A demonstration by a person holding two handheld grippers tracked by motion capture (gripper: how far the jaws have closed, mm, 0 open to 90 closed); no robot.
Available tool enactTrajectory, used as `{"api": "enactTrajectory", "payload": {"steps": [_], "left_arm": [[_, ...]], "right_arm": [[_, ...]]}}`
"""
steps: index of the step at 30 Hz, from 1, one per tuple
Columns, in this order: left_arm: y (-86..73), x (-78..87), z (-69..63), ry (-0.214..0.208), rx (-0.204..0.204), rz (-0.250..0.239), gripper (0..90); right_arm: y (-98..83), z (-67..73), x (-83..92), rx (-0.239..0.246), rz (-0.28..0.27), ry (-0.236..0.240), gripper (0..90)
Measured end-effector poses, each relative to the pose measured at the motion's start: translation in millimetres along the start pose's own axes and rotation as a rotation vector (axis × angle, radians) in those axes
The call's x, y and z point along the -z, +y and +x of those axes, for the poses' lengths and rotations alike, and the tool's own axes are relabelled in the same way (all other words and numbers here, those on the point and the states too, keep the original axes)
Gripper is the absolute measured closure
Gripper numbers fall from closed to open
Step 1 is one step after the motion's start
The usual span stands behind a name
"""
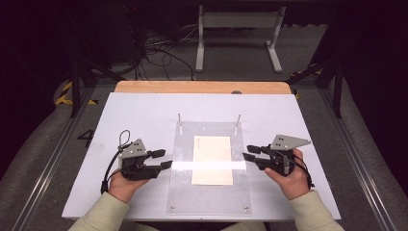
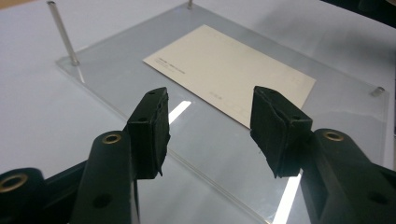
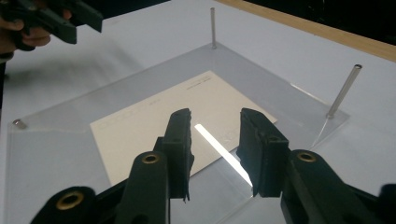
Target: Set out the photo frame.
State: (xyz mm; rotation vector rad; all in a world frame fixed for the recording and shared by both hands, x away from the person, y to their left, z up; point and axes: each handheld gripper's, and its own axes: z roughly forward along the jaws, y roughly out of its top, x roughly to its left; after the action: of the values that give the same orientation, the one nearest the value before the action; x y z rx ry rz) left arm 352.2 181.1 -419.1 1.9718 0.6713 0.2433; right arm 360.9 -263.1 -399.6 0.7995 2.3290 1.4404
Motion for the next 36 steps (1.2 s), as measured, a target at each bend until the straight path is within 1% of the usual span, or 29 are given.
{"api": "enactTrajectory", "payload": {"steps": [1, 3, 4, 5, 6, 7, 8, 9, 10, 11, 12, 14, 16, 17, 18, 19, 20, 21, 23, 25, 28, 29, 30, 33, 34, 35, 36], "left_arm": [[-0.5, 1.7, 0.3, 0.003, 0.002, -0.012, 47.7], [-2.3, 6.0, 0.7, 0.02, 0.007, -0.029, 47.8], [-3.5, 8.3, 1.2, 0.028, 0.003, -0.037, 47.8], [-3.5, 8.3, 1.2, 0.028, 0.003, -0.037, 47.8], [-6.6, 12.9, 2.2, 0.041, 0.006, -0.048, 47.8], [-6.6, 12.9, 2.2, 0.041, 0.006, -0.048, 47.7], [-8.1, 15.0, 2.8, 0.044, 0.012, -0.053, 47.7], [-10.3, 18.4, 4.0, 0.052, 0.013, -0.058, 47.6], [-12.4, 21.0, 4.5, 0.059, 0.016, -0.064, 47.6], [-13.9, 22.1, 4.3, 0.065, 0.021, -0.07, 47.6], [-15.6, 24.0, 4.3, 0.076, 0.018, -0.069, 47.6], [-18.2, 25.5, 4.3, 0.085, 0.02, -0.073, 47.6], [-22.1, 29.7, 4.2, 0.091, 0.024, -0.072, 47.3], [-24.4, 32.7, 3.5, 0.095, 0.027, -0.073, 47.1], [-24.4, 32.7, 3.5, 0.095, 0.027, -0.073, 47.1], [-28.1, 37.4, 1.1, 0.104, 0.028, -0.08, 47.0], [-28.1, 37.4, 1.1, 0.104, 0.028, -0.08, 47.0], [-29.7, 40.1, 0.1, 0.113, 0.025, -0.08, 47.0], [-32.4, 44.2, -0.8, 0.121, 0.03, -0.082, 46.9], [-34.4, 46.3, -0.9, 0.122, 0.036, -0.084, 46.7], [-36.6, 48.3, -0.6, 0.129, 0.033, -0.081, 46.6], [-37.4, 48.7, -1.1, 0.124, 0.039, -0.08, 46.5], [-37.6, 48.9, -1.0, 0.125, 0.038, -0.081, 46.5], [-38.0, 47.7, -0.3, 0.12, 0.035, -0.082, 46.4], [-38.1, 47.1, -0.8, 0.119, 0.04, -0.08, 46.3], [-38.0, 46.5, -0.3, 0.122, 0.033, -0.081, 46.4], [-37.8, 45.8, -0.5, 0.115, 0.036, -0.078, 46.4]], "right_arm": [[2.0, -4.5, -2.2, 0.01, 0.003, -0.005, 66.3], [6.1, -12.7, -7.9, 0.044, 0.03, -0.03, 66.0], [8.0, -16.6, -11.1, 0.052, 0.038, -0.041, 65.1], [8.0, -16.6, -11.1, 0.052, 0.038, -0.041, 65.1], [11.6, -24.8, -17.5, 0.051, 0.048, -0.075, 64.5], [11.6, -24.8, -17.5, 0.051, 0.048, -0.075, 64.5], [12.6, -27.7, -19.7, 0.047, 0.047, -0.084, 64.3], [13.8, -31.6, -22.6, 0.046, 0.043, -0.098, 64.0], [15.3, -37.6, -27.1, 0.054, 0.037, -0.122, 64.2], [16.4, -42.5, -31.3, 0.049, 0.037, -0.125, 66.7], [16.9, -45.4, -33.9, 0.042, 0.033, -0.121, 66.6], [17.7, -51.3, -39.1, 0.048, 0.024, -0.149, 66.6], [18.4, -57.6, -44.2, 0.042, 0.014, -0.174, 66.5], [18.7, -61.2, -47.0, 0.012, 0.021, -0.19, 66.3], [18.7, -61.2, -47.0, 0.012, 0.021, -0.19, 66.3], [19.9, -69.5, -53.6, -0.011, 0.029, -0.225, 66.7], [19.9, -69.5, -53.6, -0.011, 0.029, -0.225, 66.7], [20.3, -72.0, -56.7, -0.009, 0.027, -0.219, 67.3], [20.9, -77.4, -66.7, 0.004, 0.044, -0.236, 67.9], [20.4, -80.1, -73.3, -0.006, 0.046, -0.24, 69.2], [19.4, -83.8, -83.0, -0.002, 0.057, -0.262, 70.8], [19.2, -84.9, -85.5, -0.003, 0.057, -0.269, 71.7], [19.1, -86.5, -88.0, -0.004, 0.058, -0.271, 74.0], [20.0, -88.9, -91.1, 0.003, 0.046, -0.277, 78.4], [20.7, -89.5, -92.0, 0.009, 0.041, -0.279, 79.4], [21.2, -90.2, -92.7, 0.012, 0.04, -0.281, 79.7], [21.3, -90.7, -93.5, 0.011, 0.041, -0.285, 81.0]]}}
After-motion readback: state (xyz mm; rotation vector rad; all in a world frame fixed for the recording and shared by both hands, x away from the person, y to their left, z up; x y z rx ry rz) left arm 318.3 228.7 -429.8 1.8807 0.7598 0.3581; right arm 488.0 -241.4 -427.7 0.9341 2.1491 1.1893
